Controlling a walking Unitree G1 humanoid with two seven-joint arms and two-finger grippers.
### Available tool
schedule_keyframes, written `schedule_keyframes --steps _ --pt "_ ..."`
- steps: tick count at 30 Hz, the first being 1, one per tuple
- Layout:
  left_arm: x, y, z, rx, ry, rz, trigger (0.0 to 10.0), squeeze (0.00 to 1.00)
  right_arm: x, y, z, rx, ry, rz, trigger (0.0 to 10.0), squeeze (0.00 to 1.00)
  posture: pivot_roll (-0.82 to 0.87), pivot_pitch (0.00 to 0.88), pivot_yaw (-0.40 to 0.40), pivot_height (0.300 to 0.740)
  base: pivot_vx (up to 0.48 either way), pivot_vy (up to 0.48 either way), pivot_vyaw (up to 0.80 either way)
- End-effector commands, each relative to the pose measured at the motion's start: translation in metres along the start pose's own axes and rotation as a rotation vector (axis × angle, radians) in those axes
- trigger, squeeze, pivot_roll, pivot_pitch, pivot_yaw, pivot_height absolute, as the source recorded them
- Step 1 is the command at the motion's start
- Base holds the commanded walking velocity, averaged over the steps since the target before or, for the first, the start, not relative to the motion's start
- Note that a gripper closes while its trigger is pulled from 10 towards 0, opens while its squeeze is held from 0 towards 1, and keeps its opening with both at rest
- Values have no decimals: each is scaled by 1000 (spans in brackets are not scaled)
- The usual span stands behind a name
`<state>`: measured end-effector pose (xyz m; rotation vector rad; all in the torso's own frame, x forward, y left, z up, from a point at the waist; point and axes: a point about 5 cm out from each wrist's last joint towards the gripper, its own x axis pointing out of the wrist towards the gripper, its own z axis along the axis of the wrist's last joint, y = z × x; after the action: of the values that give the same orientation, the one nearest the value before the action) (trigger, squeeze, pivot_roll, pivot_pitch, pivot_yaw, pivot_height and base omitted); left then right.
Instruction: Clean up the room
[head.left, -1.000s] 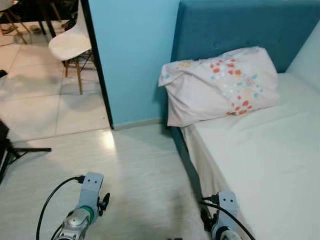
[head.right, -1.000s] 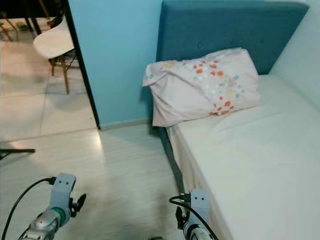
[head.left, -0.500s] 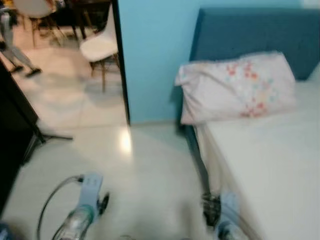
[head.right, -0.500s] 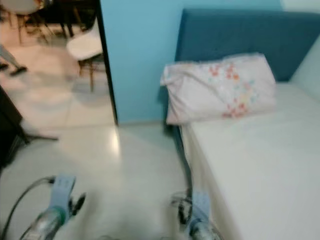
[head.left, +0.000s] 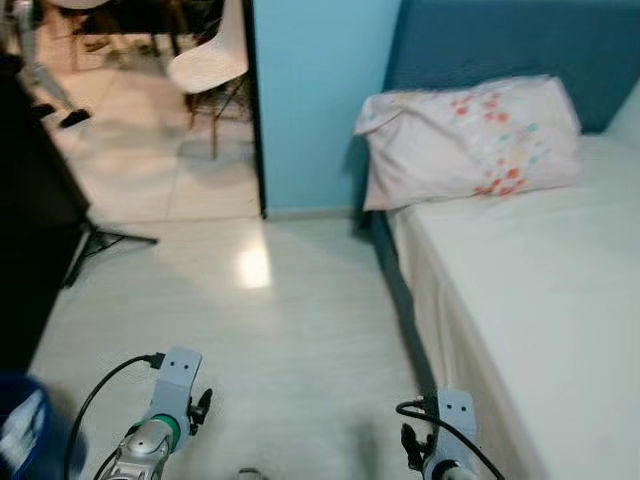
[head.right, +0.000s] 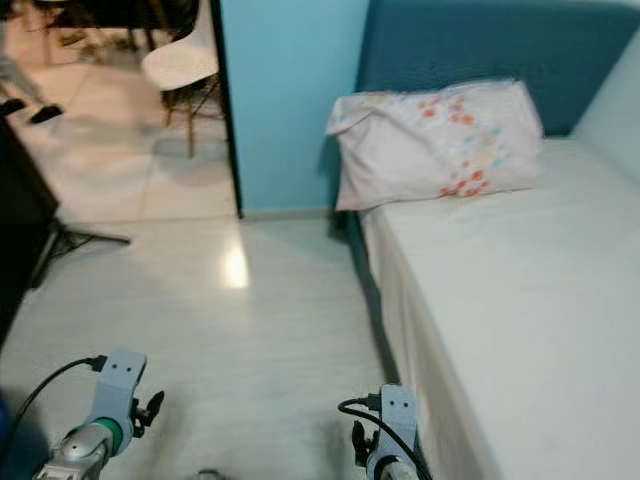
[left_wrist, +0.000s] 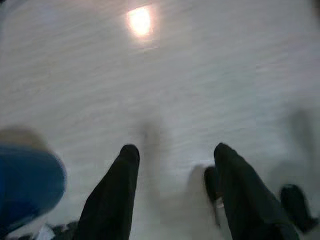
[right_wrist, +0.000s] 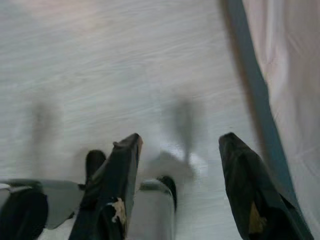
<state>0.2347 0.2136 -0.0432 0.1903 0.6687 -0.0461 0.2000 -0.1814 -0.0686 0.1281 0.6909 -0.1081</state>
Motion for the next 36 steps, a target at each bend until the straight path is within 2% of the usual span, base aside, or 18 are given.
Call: schedule_keyframes --steps 1,30,36 --pt "1 -3 2 1 0 -10 10000 0 -3 -3 -7 3 27 -14 10000 0 63 11 29 706 -386 0 0" --pt "2 -3 3 2 0 -10 10000 0 -3 -3 -8 5 30 -19 10000 0 63 17 31 706 -380 0 0" --pt "2 -4 3 -11 11 -12 10000 0 -3 -3 -8 15 32 -22 10000 0 63 16 30 706 0 0 -267"
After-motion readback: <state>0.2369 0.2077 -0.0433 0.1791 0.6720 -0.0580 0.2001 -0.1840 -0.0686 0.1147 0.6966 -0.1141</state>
